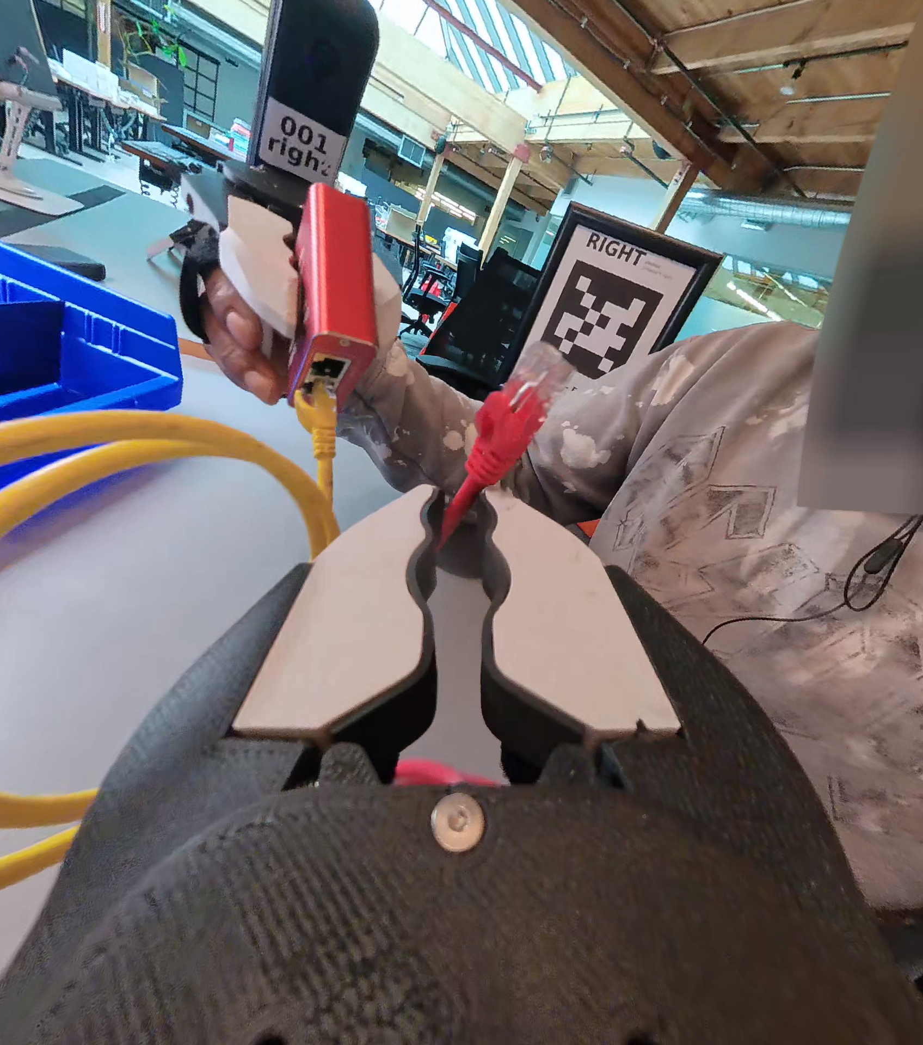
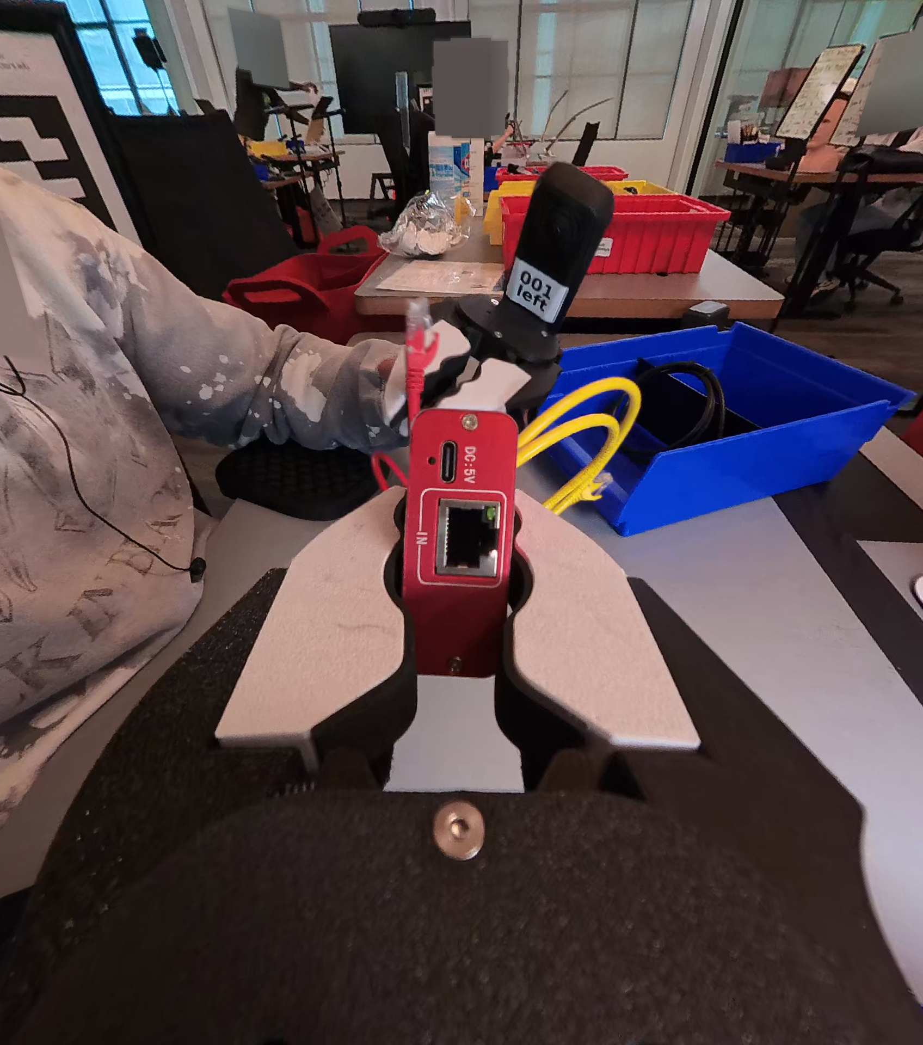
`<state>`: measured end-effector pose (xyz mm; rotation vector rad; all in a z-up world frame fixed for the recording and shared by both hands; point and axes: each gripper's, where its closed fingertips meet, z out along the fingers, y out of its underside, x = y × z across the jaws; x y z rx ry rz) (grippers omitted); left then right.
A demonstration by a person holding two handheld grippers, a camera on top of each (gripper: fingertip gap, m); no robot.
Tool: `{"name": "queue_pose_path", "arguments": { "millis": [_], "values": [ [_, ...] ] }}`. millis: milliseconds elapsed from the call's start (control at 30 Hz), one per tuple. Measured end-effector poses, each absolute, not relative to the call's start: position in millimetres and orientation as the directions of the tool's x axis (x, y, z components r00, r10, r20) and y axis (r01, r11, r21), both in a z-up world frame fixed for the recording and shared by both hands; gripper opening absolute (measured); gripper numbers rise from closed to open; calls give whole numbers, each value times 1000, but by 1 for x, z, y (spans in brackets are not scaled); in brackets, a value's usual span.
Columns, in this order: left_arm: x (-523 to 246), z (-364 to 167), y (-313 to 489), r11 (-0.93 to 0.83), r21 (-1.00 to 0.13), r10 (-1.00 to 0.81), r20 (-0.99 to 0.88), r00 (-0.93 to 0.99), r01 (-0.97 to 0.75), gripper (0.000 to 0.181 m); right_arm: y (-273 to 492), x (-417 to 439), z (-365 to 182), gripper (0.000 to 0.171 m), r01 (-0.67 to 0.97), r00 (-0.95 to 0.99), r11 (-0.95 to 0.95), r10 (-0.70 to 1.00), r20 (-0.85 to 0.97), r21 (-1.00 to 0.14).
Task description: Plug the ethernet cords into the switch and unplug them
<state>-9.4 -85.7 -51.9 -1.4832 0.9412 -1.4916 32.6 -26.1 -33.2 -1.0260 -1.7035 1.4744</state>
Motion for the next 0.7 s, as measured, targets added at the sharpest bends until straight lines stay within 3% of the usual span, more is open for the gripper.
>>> {"name": "queue_pose_path", "arguments": {
  "millis": [200,400,700],
  "values": [
    [-7,-45,-83,-337,-941,-938,337,78,20,6,-30,37,-34,28,182,-497,72,867,-28,-981],
    [-2,-62,-69,-370,-901,-901,289,323,-227,6,-28,40,-22,28,188,-491,87,871,-17,-978],
    [24,-97,-93,-465,-603,-874,430,227,-648,6,-40,42,-15,28,376,-541,111,832,-120,-920]
  ]
}}
